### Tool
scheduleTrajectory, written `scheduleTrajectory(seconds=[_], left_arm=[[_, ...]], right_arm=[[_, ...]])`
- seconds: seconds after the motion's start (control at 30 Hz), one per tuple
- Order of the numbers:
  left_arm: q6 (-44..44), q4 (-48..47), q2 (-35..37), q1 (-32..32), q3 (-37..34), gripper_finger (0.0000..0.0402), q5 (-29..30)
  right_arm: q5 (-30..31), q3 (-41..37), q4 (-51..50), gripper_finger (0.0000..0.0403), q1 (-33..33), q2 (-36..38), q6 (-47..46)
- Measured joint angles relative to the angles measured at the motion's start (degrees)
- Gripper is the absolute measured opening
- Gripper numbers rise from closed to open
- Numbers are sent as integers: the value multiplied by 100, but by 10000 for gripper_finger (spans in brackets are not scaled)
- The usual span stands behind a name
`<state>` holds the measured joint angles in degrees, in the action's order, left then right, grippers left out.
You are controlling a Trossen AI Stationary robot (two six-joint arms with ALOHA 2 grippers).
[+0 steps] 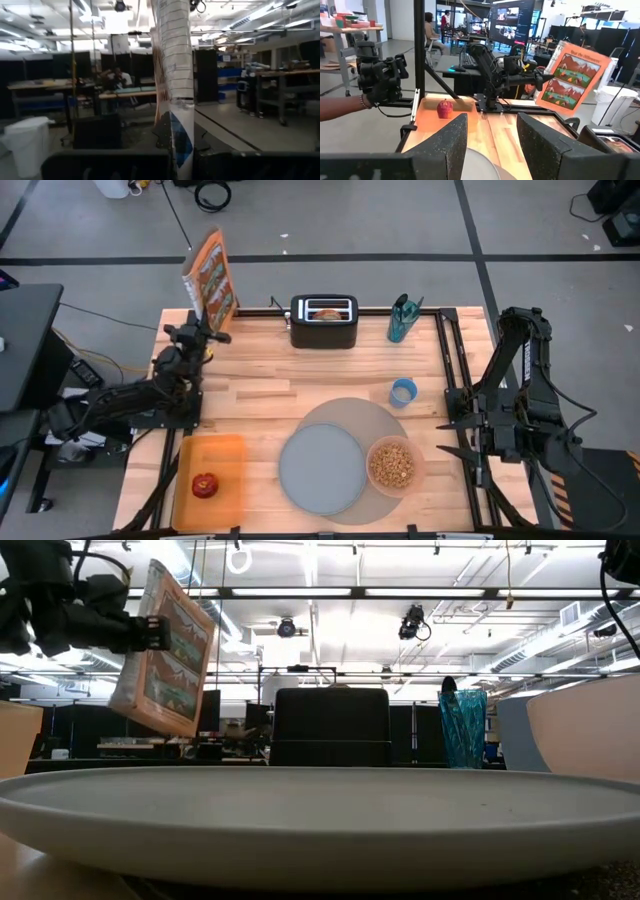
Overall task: Arrange a breakfast setting
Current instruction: Pour the cereal into the orange bowl
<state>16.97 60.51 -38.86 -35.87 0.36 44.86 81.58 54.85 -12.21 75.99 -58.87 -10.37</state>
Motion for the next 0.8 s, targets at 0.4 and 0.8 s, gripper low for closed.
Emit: scheduleTrajectory(seconds=[0.4, 0.8], left_arm=[[472, -1631, 1513, 262, 2, 11, 748], [1013, -2338, 2099, 1759, 39, 11, 2501]], right_arm=[[98, 0, 7, 178, -7, 0, -107], [-3, 0, -15, 178, -169, 0, 3]])
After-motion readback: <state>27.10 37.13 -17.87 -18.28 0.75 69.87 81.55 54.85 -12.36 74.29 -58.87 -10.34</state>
